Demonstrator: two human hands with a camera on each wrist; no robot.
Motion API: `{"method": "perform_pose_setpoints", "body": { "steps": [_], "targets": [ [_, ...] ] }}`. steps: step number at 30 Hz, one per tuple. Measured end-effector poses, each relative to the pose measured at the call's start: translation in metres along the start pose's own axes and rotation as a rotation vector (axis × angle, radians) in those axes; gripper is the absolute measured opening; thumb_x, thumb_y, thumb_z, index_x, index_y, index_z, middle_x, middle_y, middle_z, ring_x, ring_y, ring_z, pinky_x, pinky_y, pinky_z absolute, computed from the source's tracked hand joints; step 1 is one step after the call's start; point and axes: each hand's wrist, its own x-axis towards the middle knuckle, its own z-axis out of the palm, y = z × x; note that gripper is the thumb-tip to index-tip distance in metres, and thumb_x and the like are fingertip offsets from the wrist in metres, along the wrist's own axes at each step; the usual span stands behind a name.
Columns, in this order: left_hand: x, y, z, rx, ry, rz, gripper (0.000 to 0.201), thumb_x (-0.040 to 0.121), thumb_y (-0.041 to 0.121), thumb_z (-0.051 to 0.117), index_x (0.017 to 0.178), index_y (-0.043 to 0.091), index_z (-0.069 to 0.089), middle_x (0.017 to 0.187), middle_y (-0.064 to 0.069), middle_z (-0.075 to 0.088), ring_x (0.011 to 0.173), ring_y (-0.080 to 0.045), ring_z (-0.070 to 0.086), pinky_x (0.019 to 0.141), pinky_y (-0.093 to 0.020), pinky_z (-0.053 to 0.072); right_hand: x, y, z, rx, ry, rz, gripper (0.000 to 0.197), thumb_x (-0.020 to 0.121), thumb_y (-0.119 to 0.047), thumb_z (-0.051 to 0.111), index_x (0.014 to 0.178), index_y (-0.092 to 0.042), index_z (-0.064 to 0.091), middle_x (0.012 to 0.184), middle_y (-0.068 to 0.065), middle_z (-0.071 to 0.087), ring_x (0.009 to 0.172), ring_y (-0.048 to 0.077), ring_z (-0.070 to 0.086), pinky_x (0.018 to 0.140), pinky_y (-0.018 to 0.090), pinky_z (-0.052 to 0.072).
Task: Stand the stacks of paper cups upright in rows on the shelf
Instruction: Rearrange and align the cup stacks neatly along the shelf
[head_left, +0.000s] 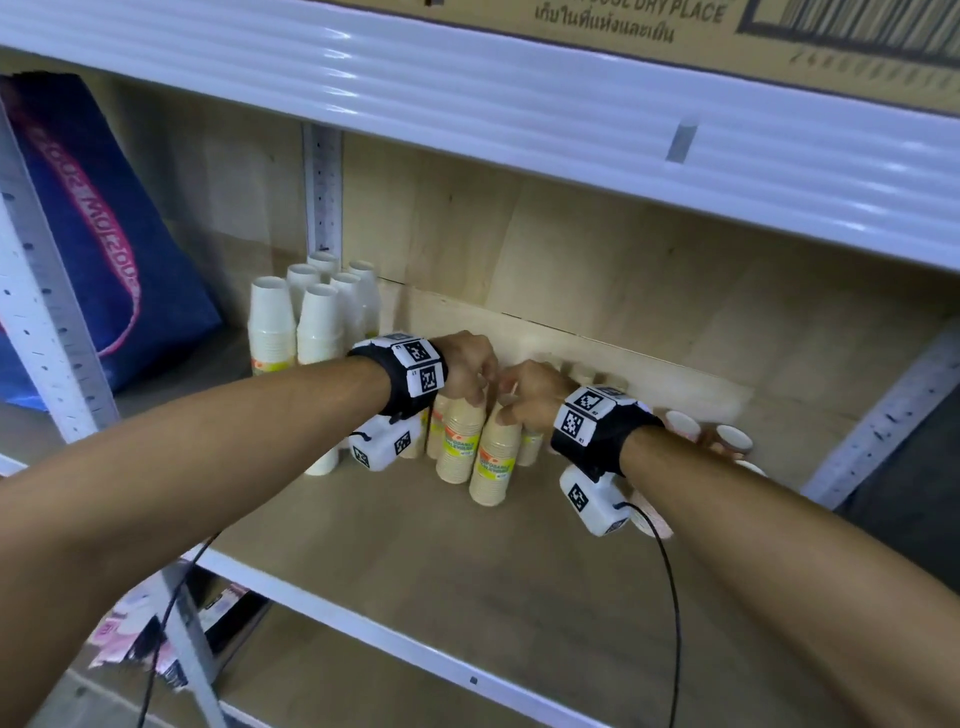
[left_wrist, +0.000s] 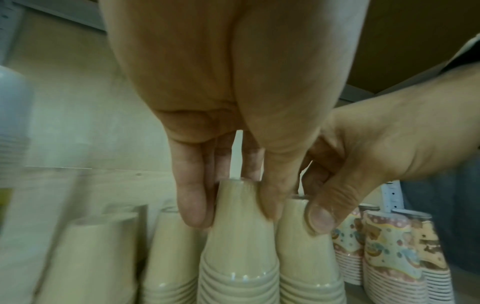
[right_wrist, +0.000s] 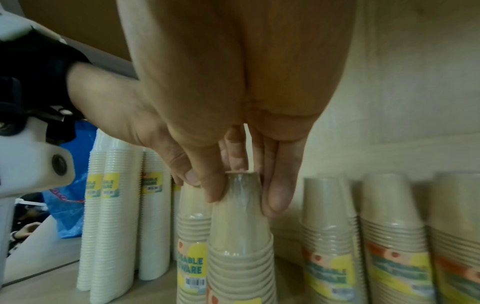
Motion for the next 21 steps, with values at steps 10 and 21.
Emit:
{"method": "perform_pose_setpoints", "body": {
  "steps": [10, 21],
  "targets": [
    [0.039, 0.062, 0.009, 0.034, -0.003, 0.09, 0.039, 0.081, 0.023, 0.077, 0.117, 0.016, 0.066, 0.114, -0.004, 0.06, 0.1, -0.023, 0.059, 0.079, -0.029, 0.049, -0.025, 0.066, -0.026, -0.018, 0.062, 0.16, 0.027, 0.078, -0.022, 0.074, 0.102, -0.016, 0.063, 0.102, 0.002, 0.063, 0.092, 0.02, 0.06, 0.074, 0.027, 0.046],
    [0.081, 0.1, 0.021, 0.085, 0.016, 0.182, 0.032, 0.085, 0.02, 0.073, 0.115, 0.011, 0.066, 0.111, -0.008, 0.066, 0.094, -0.025, 0.062, 0.073, -0.029, 0.048, -0.024, 0.115, -0.037, -0.047, 0.089, 0.214, 0.029, 0.082, -0.015, 0.069, 0.11, -0.01, 0.064, 0.109, 0.008, 0.064, 0.1, 0.025, 0.062, 0.081, 0.033, 0.053]
  ]
}}
